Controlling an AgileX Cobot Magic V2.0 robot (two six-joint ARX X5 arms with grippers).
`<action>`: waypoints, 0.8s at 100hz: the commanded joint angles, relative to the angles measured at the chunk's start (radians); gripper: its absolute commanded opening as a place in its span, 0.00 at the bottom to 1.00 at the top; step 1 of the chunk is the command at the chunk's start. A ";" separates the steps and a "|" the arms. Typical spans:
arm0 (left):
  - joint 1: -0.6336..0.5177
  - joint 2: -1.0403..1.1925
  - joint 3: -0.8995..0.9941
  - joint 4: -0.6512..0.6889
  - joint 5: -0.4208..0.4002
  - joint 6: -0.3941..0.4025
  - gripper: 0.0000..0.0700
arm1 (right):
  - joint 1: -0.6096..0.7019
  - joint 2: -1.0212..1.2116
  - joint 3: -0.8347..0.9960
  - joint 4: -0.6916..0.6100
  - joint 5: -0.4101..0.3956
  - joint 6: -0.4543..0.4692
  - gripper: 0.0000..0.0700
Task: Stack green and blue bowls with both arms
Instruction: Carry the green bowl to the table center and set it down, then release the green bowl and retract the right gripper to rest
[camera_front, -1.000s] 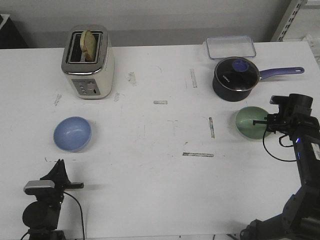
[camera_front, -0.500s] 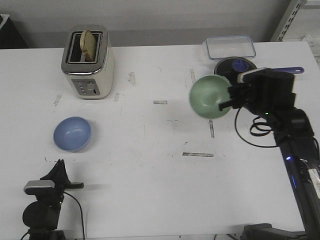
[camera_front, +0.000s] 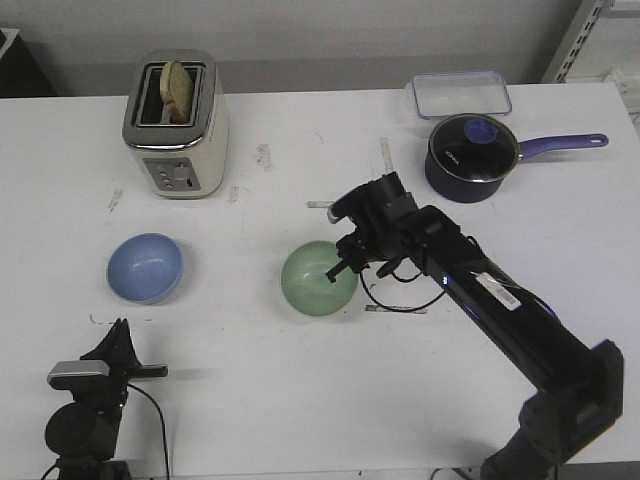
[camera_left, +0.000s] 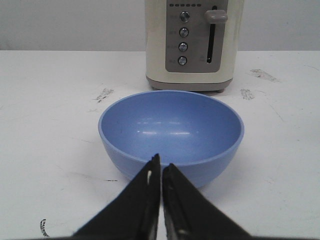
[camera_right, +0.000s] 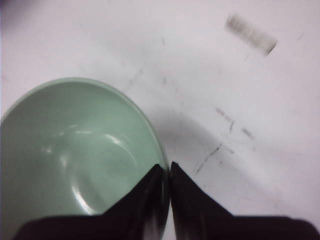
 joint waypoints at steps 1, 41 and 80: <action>0.002 -0.002 -0.019 0.009 0.001 0.006 0.00 | 0.012 0.050 0.010 0.005 0.005 -0.031 0.01; 0.002 -0.002 -0.019 0.009 0.001 0.006 0.00 | 0.021 0.098 0.010 0.023 0.000 -0.060 0.21; 0.002 -0.002 -0.019 0.009 0.001 0.006 0.00 | -0.020 -0.078 0.014 0.094 -0.007 -0.034 0.28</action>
